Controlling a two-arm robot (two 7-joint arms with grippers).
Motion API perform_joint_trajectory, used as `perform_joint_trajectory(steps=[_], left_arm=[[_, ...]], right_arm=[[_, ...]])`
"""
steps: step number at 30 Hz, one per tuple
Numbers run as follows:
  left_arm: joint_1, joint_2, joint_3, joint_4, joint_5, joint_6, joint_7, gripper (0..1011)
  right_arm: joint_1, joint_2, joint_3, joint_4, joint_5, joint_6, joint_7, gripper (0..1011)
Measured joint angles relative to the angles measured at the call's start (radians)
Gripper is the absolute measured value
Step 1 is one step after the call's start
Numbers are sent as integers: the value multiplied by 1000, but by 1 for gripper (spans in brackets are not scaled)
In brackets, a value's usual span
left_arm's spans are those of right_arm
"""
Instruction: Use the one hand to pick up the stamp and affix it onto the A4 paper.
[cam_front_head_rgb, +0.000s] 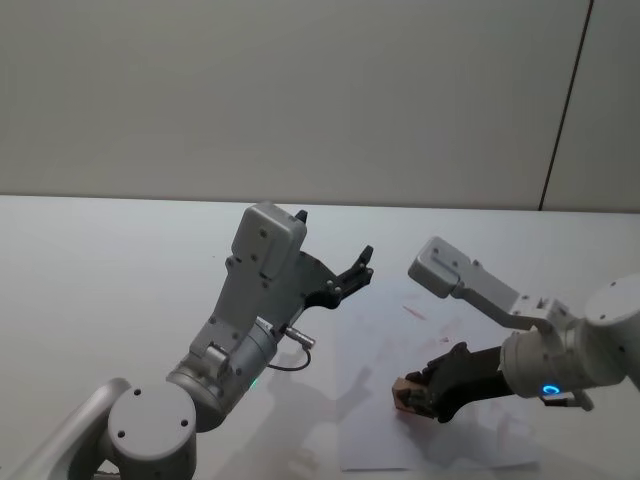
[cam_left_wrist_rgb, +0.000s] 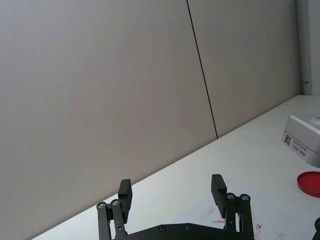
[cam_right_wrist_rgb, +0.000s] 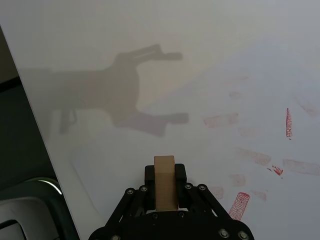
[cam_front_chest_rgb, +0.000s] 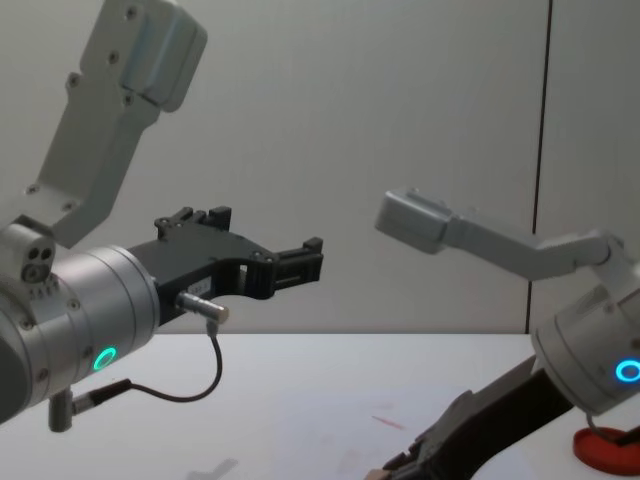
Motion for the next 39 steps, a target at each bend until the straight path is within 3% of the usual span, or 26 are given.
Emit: perform_joint_trajectory(steps=[39], left_arm=[[0,0,0,0,0,0,0,1002]], right_arm=[[18,0,-31,27,4,12,11,216]])
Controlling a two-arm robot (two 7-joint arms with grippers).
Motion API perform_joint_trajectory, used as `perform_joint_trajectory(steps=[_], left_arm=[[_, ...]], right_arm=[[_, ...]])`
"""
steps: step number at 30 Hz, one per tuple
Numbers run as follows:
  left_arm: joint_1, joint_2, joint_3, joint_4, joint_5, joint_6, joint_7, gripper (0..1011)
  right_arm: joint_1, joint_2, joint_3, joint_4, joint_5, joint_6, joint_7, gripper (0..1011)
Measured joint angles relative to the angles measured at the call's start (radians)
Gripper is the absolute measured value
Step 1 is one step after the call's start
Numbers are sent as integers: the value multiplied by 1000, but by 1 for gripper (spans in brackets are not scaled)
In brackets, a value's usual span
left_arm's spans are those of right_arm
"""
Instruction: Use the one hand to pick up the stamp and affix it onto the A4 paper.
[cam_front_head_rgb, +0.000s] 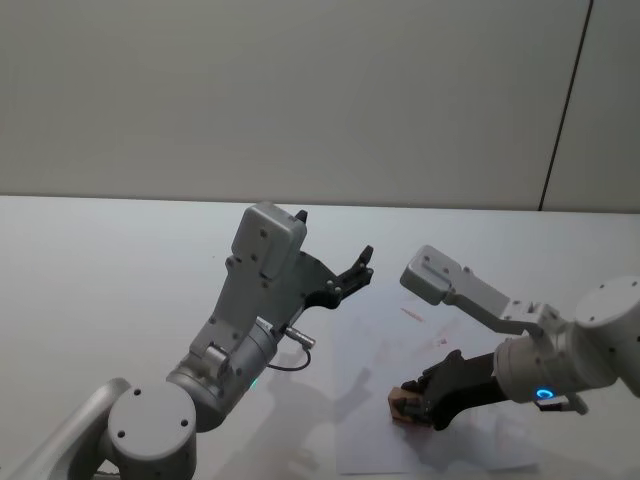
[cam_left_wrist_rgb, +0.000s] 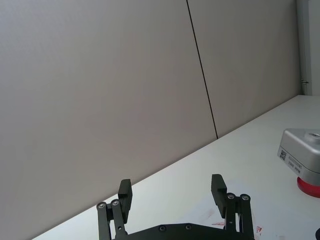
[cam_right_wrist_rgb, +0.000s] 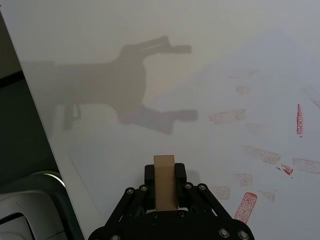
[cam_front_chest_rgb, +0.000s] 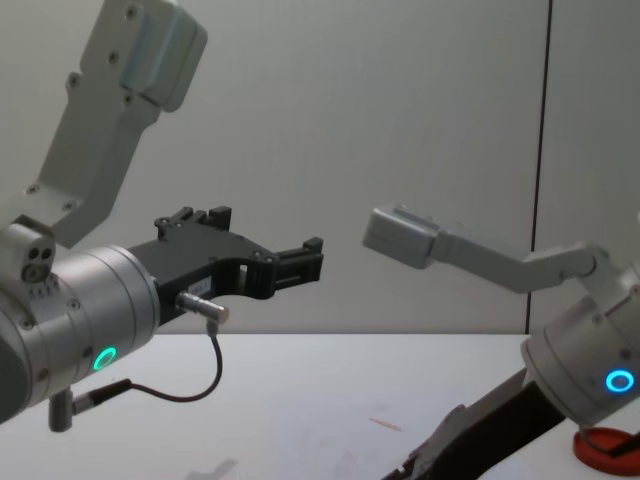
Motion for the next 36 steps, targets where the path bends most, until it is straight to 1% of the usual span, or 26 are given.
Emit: perform_joint_trajectory(steps=[9,27,32,36], left_arm=[[0,0,0,0,0,0,0,1002],[0,0,0,0,0,0,0,1002],[0,0,0,0,0,0,0,1002],[0,0,0,0,0,0,0,1002]], right_arm=[[-11,10,-2,-14,18,3,-14,216],[-58,48,2,-74,81,10,-61,216],[-72,58,4,-87,100,-1,-79,216],[-85,66,6,-95,122,-22,-99,216]])
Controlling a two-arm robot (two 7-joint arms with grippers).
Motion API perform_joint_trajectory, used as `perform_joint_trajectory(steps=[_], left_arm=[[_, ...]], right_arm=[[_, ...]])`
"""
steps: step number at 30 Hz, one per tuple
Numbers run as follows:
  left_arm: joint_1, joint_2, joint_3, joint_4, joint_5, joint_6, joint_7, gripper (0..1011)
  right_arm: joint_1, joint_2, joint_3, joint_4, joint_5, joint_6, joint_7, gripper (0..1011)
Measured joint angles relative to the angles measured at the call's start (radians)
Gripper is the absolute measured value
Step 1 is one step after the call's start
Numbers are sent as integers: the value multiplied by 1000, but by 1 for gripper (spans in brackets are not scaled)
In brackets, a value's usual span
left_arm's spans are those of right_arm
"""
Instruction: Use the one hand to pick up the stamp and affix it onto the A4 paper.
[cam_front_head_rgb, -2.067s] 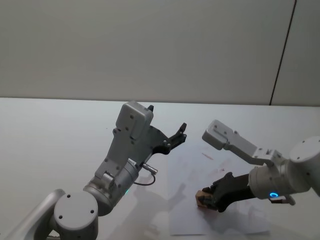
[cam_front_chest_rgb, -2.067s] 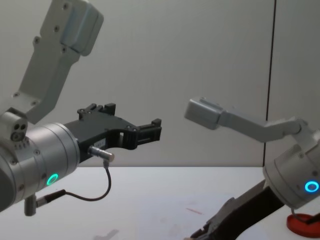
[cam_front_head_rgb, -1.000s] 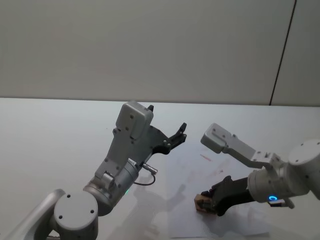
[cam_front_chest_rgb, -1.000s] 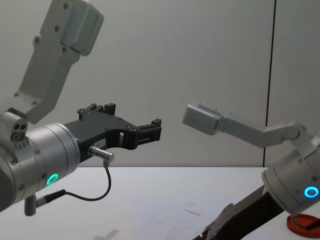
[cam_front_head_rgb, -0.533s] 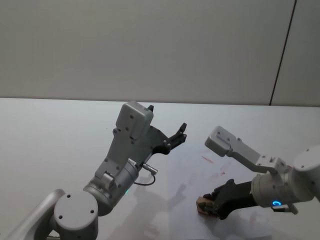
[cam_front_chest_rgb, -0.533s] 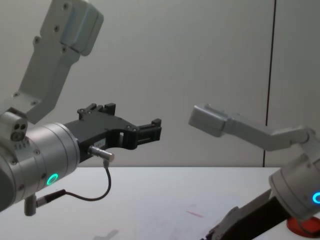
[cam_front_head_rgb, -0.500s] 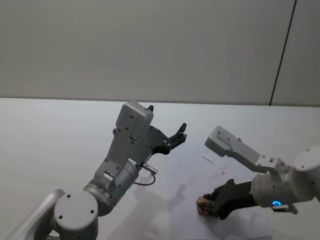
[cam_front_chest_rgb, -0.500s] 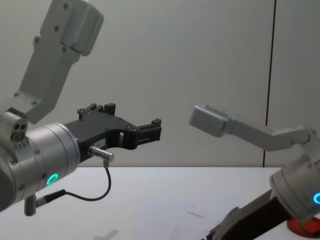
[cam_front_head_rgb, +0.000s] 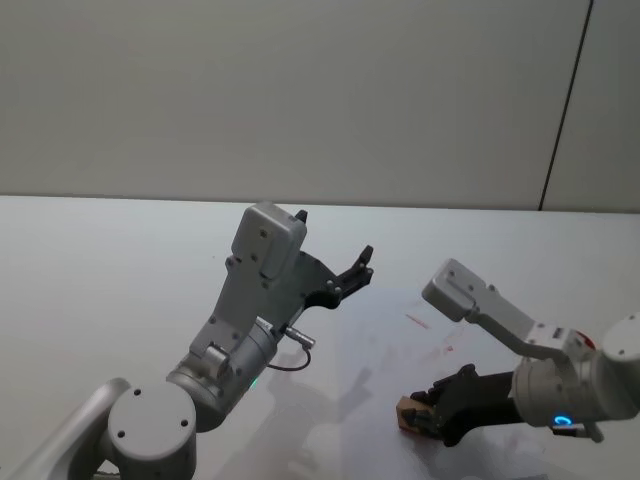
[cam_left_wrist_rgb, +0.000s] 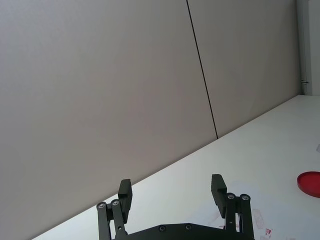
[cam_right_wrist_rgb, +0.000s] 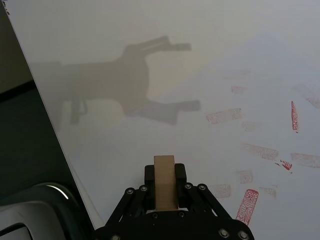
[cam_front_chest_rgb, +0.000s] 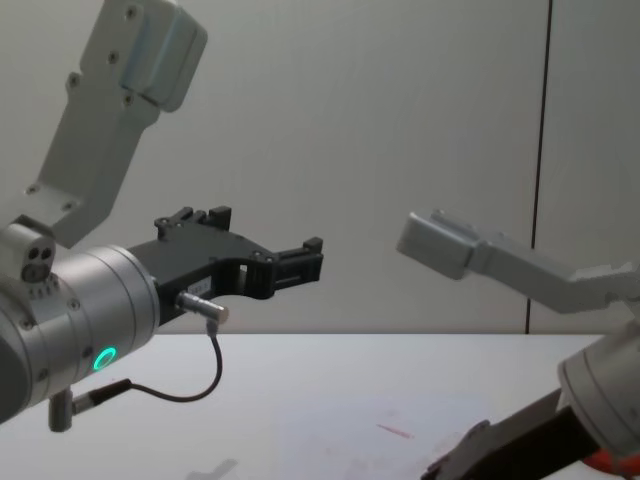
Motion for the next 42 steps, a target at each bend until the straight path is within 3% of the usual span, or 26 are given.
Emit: perform_joint_trajectory(steps=[17,42], left_arm=[[0,0,0,0,0,0,0,1002],[0,0,0,0,0,0,0,1002]], right_arm=[[-48,29,1,-8,72,-90,-66,216],[-68,44,-6,-4,116,-100,-103,216]])
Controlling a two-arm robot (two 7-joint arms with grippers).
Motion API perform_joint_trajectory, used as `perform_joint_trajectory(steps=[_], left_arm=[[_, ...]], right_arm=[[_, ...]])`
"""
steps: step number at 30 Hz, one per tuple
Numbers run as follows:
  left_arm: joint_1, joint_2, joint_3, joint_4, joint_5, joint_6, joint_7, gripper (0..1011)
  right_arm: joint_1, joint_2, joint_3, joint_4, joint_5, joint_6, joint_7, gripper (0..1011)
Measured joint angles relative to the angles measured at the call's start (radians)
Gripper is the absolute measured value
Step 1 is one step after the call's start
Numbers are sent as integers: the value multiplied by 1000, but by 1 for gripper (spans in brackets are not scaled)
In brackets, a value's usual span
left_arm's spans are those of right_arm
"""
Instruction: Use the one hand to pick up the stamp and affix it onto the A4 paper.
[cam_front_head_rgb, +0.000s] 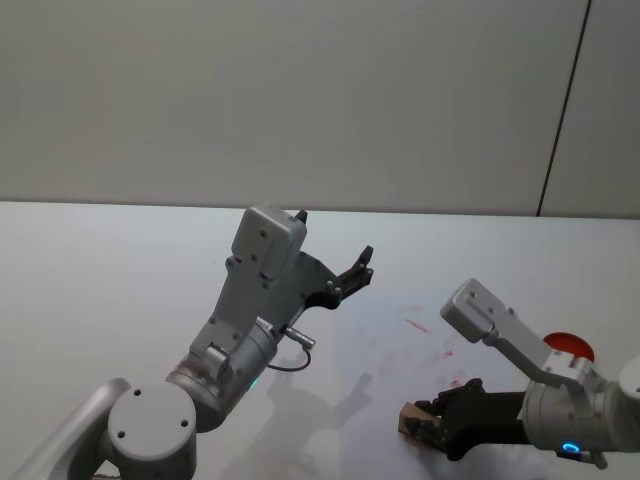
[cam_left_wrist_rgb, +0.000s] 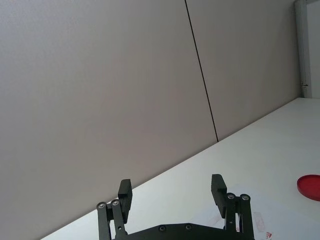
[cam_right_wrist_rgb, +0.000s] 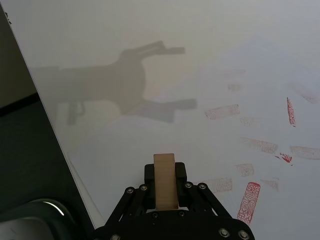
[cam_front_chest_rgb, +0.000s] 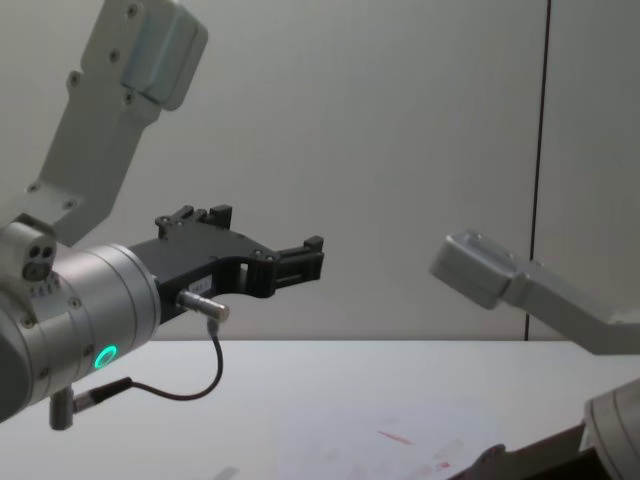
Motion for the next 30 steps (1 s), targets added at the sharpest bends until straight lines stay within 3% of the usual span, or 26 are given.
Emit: perform_joint_trajectory(steps=[14,30], left_arm=[[0,0,0,0,0,0,0,1002],[0,0,0,0,0,0,0,1002]], right_arm=[[-2,1,-3,10,23,-8,-22,216],[31,-18,7,30,60,-25,-64,216]])
